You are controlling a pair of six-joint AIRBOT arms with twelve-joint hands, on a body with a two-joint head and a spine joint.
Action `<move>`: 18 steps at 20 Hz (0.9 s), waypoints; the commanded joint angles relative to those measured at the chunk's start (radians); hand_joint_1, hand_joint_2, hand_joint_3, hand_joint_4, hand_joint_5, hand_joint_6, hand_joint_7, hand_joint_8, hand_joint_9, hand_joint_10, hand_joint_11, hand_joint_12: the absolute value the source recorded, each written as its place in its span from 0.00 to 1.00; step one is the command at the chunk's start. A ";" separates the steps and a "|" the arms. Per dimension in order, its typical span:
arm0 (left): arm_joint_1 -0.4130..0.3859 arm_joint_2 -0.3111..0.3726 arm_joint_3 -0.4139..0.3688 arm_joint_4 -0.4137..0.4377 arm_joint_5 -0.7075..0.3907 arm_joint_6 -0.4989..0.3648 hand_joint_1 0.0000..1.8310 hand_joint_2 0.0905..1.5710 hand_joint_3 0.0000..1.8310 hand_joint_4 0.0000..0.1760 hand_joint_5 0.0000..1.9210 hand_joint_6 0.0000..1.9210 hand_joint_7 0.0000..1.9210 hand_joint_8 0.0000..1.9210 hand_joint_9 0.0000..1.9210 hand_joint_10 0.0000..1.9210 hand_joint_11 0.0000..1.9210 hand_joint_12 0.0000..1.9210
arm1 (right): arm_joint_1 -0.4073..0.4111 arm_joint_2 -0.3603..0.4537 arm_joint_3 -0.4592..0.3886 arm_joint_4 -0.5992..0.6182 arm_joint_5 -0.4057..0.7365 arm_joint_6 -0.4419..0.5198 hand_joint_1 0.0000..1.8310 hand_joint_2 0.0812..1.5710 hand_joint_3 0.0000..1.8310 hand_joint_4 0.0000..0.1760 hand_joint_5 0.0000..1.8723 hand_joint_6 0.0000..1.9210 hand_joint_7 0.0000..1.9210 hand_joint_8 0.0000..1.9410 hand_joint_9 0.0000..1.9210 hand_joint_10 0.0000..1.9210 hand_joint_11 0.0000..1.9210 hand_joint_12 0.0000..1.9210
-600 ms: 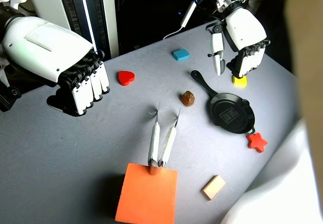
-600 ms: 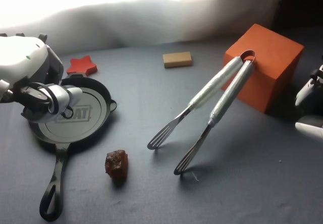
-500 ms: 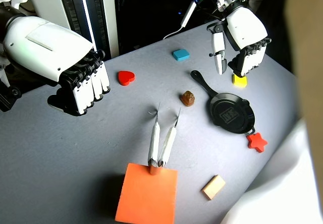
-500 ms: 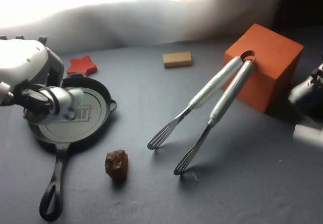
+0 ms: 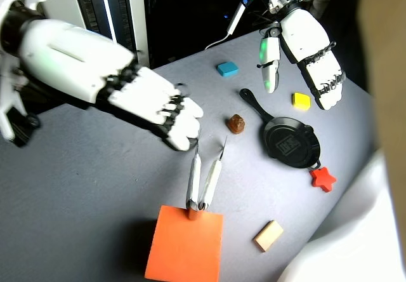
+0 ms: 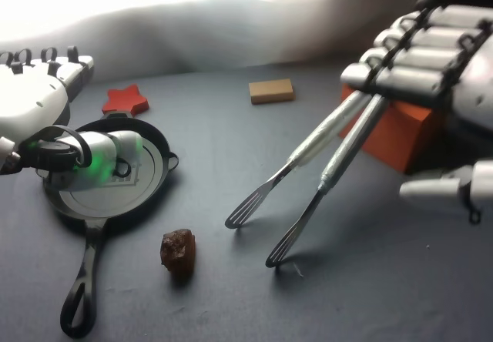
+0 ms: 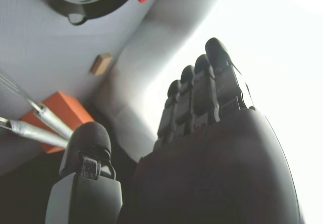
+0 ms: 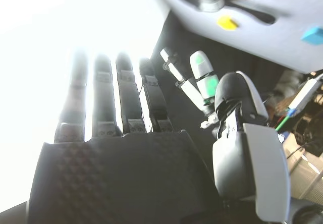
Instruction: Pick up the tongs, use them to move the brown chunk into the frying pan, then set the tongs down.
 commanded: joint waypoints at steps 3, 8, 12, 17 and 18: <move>-0.007 0.011 -0.004 0.071 -0.054 0.002 0.04 0.82 0.00 0.00 0.00 0.00 0.02 0.00 0.02 0.00 0.00 0.21 | 0.041 -0.066 0.064 -0.002 -0.011 -0.022 0.42 0.65 0.00 0.00 0.02 0.00 0.05 0.00 0.04 0.00 0.00 0.10; -0.027 0.016 -0.019 0.055 -0.054 -0.002 0.05 0.83 0.00 0.00 0.00 0.00 0.02 0.00 0.02 0.00 0.00 0.22 | 0.119 -0.195 0.212 -0.002 -0.153 -0.016 0.59 0.60 0.00 0.00 0.00 0.00 0.00 0.00 0.00 0.00 0.00 0.00; -0.032 0.016 -0.039 0.026 -0.084 -0.003 0.05 0.83 0.00 0.00 0.00 0.00 0.01 0.00 0.02 0.00 0.00 0.19 | 0.174 -0.304 0.324 -0.002 -0.293 0.002 0.61 0.56 0.00 0.00 0.00 0.00 0.00 0.00 0.00 0.00 0.00 0.00; -0.033 0.016 -0.047 0.017 -0.087 -0.002 0.07 0.82 0.00 0.00 0.02 0.00 0.03 0.00 0.04 0.00 0.00 0.25 | 0.196 -0.426 0.444 -0.002 -0.393 0.024 0.60 0.58 0.00 0.00 0.00 0.00 0.00 0.00 0.00 0.00 0.00 0.00; -0.033 0.016 -0.047 0.016 -0.087 -0.002 0.07 0.82 0.00 0.00 0.01 0.00 0.03 0.00 0.04 0.00 0.00 0.24 | 0.192 -0.450 0.465 -0.001 -0.409 0.023 0.59 0.58 0.00 0.00 0.00 0.00 0.00 0.00 0.00 0.00 0.00 0.00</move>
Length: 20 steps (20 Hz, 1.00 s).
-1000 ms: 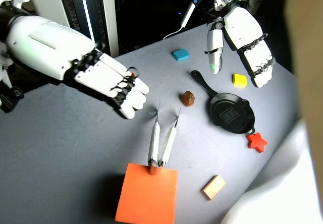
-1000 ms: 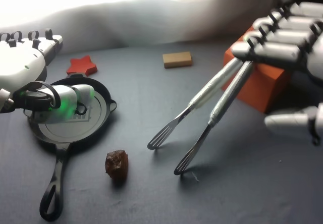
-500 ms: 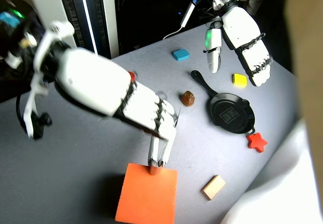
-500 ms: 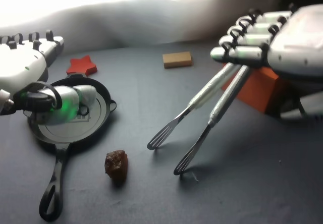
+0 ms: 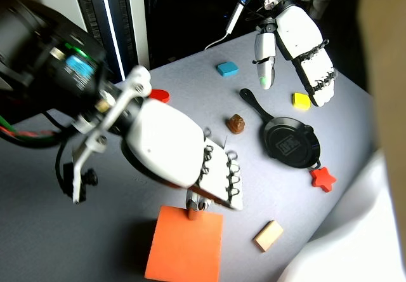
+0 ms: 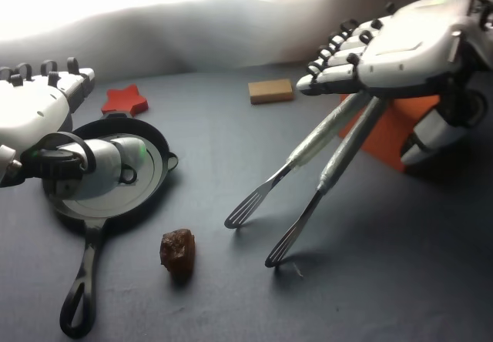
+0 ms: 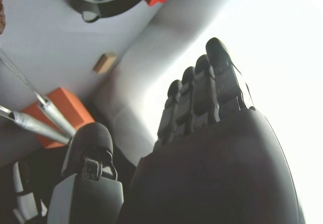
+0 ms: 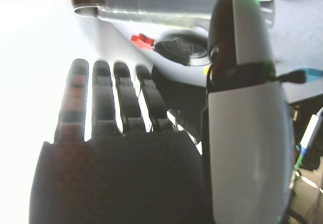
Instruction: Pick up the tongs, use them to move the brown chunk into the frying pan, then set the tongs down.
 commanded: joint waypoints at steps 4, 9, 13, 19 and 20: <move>-0.013 0.009 -0.003 0.064 -0.052 0.005 0.06 0.83 0.00 0.00 0.00 0.00 0.01 0.00 0.02 0.00 0.00 0.21 | -0.022 -0.074 0.066 0.004 0.059 -0.034 0.59 0.58 0.00 0.00 0.00 0.00 0.00 0.00 0.00 0.00 0.00 0.00; -0.007 0.009 -0.014 0.045 -0.090 0.005 0.04 0.83 0.00 0.00 0.00 0.00 0.03 0.00 0.04 0.00 0.00 0.23 | -0.073 -0.148 0.137 0.003 0.069 -0.060 0.60 0.57 0.00 0.00 0.00 0.00 0.00 0.00 0.00 0.00 0.00 0.00; -0.003 0.009 -0.023 0.033 -0.120 0.005 0.05 0.83 0.00 0.00 0.00 0.00 0.02 0.00 0.03 0.00 0.00 0.24 | -0.108 -0.189 0.177 0.002 0.087 -0.075 0.58 0.57 0.00 0.00 0.00 0.00 0.00 0.00 0.00 0.00 0.00 0.00; 0.002 0.008 -0.018 0.031 -0.120 0.005 0.03 0.84 0.00 0.00 0.00 0.00 0.02 0.00 0.03 0.00 0.00 0.23 | -0.135 -0.212 0.204 0.002 0.107 -0.094 0.60 0.57 0.00 0.00 0.00 0.00 0.00 0.00 0.00 0.00 0.00 0.00; 0.002 0.008 -0.018 0.027 -0.121 0.005 0.01 0.84 0.00 0.00 0.00 0.00 0.03 0.00 0.03 0.00 0.00 0.24 | -0.139 -0.215 0.204 0.001 0.108 -0.100 0.59 0.57 0.00 0.00 0.00 0.00 0.00 0.00 0.00 0.00 0.00 0.00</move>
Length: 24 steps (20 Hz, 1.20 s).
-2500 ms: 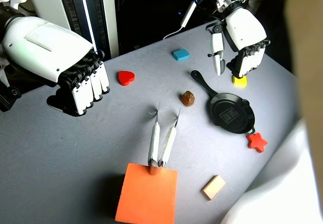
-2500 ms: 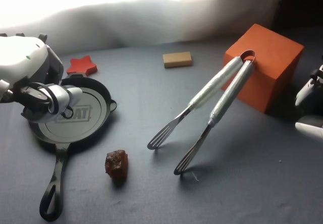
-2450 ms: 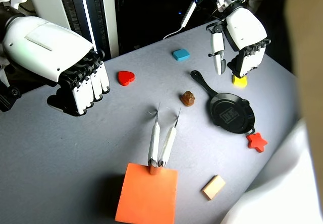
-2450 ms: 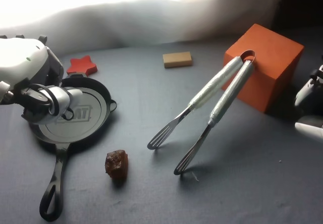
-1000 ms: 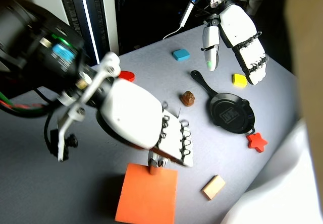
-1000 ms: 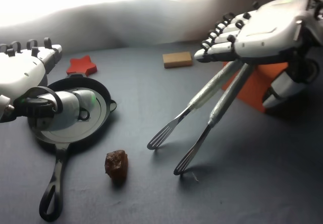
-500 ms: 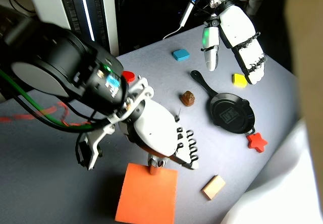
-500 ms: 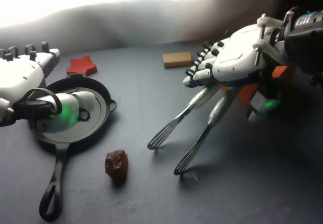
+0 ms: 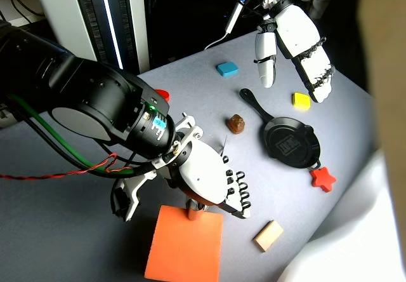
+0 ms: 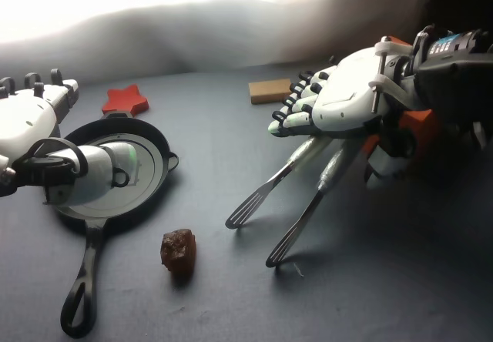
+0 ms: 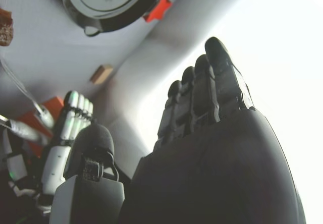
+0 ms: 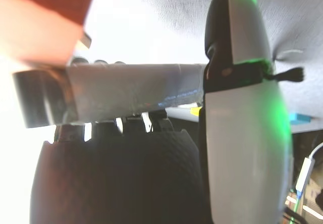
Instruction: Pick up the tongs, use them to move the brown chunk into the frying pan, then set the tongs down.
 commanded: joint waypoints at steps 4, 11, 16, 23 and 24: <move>-0.002 0.007 0.005 0.069 -0.051 0.001 0.03 0.83 0.00 0.02 0.00 0.00 0.03 0.00 0.03 0.00 0.00 0.22 | -0.008 -0.004 0.003 -0.008 0.068 -0.020 0.60 0.61 0.00 0.00 0.00 0.00 0.00 0.00 0.00 0.00 0.00 0.00; -0.001 0.007 -0.008 0.045 -0.094 0.001 0.06 0.83 0.00 0.00 0.02 0.00 0.04 0.00 0.05 0.00 0.00 0.27 | -0.005 -0.010 0.002 -0.013 0.061 -0.022 0.61 0.65 0.00 0.00 0.18 0.04 0.21 0.01 0.18 0.04 0.00 0.50; 0.000 0.007 -0.009 0.043 -0.095 -0.003 0.06 0.83 0.00 0.00 0.02 0.00 0.04 0.00 0.05 0.00 0.00 0.28 | 0.005 -0.008 -0.001 -0.013 0.060 -0.022 0.60 0.67 0.00 0.00 0.38 0.12 0.43 0.04 0.36 0.11 0.07 0.76; 0.001 0.007 -0.008 0.043 -0.098 -0.004 0.03 0.83 0.00 0.00 0.02 0.00 0.04 0.00 0.05 0.00 0.00 0.28 | 0.053 0.029 -0.058 -0.012 0.058 -0.017 0.65 0.72 0.00 0.00 0.45 0.63 0.52 0.40 0.43 0.39 0.27 0.80; 0.001 0.007 -0.008 0.043 -0.098 -0.005 0.04 0.83 0.00 0.00 0.02 0.00 0.04 0.00 0.05 0.00 0.00 0.27 | 0.063 0.038 -0.069 -0.012 0.058 -0.015 0.65 0.73 0.00 0.00 0.43 0.66 0.50 0.51 0.43 0.40 0.27 0.80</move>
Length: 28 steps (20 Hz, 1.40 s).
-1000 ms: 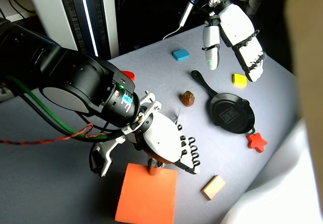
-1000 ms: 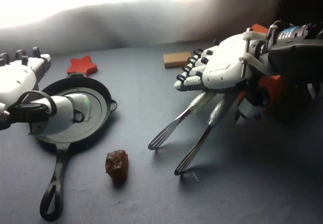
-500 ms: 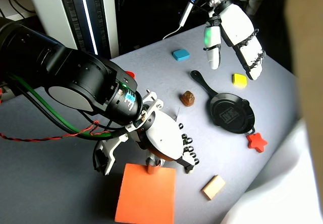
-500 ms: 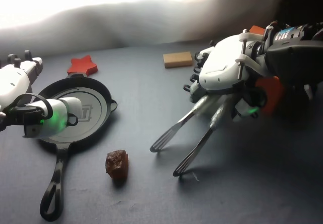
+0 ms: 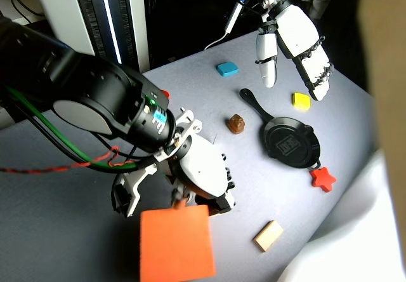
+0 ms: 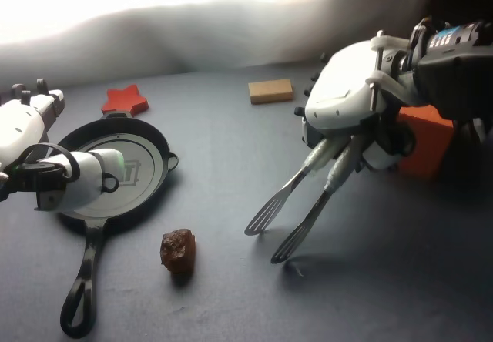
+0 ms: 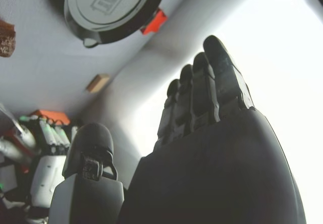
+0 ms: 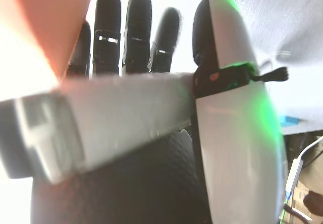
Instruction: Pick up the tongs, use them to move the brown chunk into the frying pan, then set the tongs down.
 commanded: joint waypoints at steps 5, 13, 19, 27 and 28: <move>-0.006 0.007 -0.001 0.078 -0.050 -0.006 0.06 0.83 0.00 0.04 0.02 0.00 0.05 0.00 0.05 0.00 0.00 0.28 | 0.070 0.056 -0.059 -0.002 0.080 0.041 0.61 0.74 0.00 0.00 0.44 0.63 0.47 0.29 0.41 0.43 0.27 0.80; -0.006 0.006 -0.001 0.078 -0.050 -0.006 0.06 0.83 0.00 0.04 0.04 0.00 0.05 0.00 0.05 0.00 0.00 0.30 | 0.135 0.175 -0.241 -0.303 0.165 0.276 0.61 0.75 0.00 0.00 0.44 0.63 0.49 0.19 0.40 0.42 0.25 0.81; -0.003 0.006 -0.001 0.076 -0.060 -0.008 0.06 0.83 0.00 0.06 0.04 0.00 0.05 0.00 0.06 0.00 0.00 0.29 | 0.103 0.184 -0.370 -1.355 -0.115 1.398 0.60 0.75 0.00 0.00 0.42 0.65 0.49 0.18 0.38 0.42 0.24 0.81; -0.001 0.006 -0.002 0.061 -0.102 -0.027 0.06 0.83 0.00 0.05 0.03 0.00 0.04 0.00 0.05 0.00 0.00 0.29 | 0.070 0.113 -0.521 -1.429 -0.464 1.738 0.61 0.75 0.00 0.00 0.42 0.65 0.49 0.18 0.38 0.42 0.24 0.81; -0.001 0.006 -0.002 0.061 -0.113 -0.029 0.06 0.83 0.00 0.05 0.04 0.00 0.04 0.00 0.05 0.00 0.00 0.29 | 0.064 0.096 -0.521 -1.428 -0.494 1.770 0.61 0.75 0.00 0.00 0.43 0.65 0.49 0.18 0.39 0.42 0.24 0.80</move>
